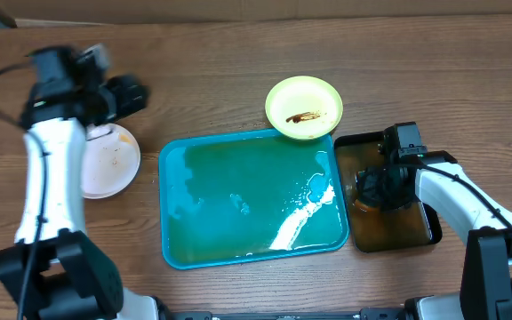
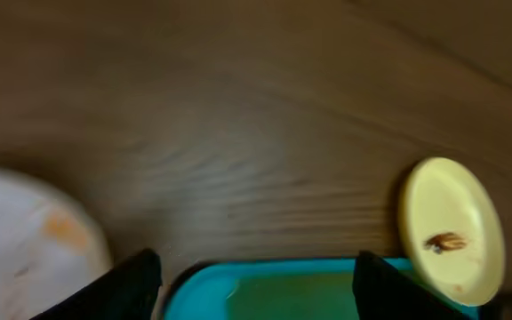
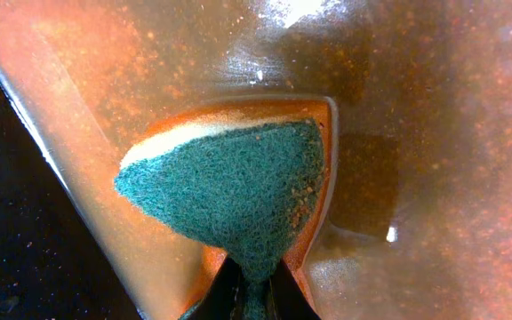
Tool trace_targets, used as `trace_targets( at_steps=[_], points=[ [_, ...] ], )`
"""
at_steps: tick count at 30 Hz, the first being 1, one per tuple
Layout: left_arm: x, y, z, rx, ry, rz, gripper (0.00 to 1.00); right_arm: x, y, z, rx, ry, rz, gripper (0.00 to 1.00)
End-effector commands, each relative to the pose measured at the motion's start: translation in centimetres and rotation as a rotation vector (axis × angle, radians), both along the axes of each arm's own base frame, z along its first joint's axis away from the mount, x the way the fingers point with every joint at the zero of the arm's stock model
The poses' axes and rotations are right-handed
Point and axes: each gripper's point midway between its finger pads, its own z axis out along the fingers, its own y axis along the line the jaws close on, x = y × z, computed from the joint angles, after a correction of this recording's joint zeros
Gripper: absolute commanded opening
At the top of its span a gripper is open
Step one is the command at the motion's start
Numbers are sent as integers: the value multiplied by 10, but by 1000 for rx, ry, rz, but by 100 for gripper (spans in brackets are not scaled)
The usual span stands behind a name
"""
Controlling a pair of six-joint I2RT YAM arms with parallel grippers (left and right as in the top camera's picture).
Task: Clean dirty plates on tray and stack at the side
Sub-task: 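Lower the white plate onto the cleaned white plate and release, then grip the yellow-green plate rim with the left gripper and pull it to tray center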
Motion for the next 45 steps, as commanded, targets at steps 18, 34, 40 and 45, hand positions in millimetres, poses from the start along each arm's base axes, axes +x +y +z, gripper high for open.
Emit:
trace_targets(
  at_steps=[18,34,40,45],
  points=[
    [59,-237,-66,33,-81,-446,78,0,-2,-1,-11,15,1,4],
    [68,-253,-157,18,148,-357,66,-1,-2,-1,-12,20,1,4],
    [59,-254,-164,27,191,-364,38,-1,-2,-1,-12,20,1,4],
    [42,-248,-173,39,272,-363,17,-1,-2,-1,-12,21,1,4]
  ],
)
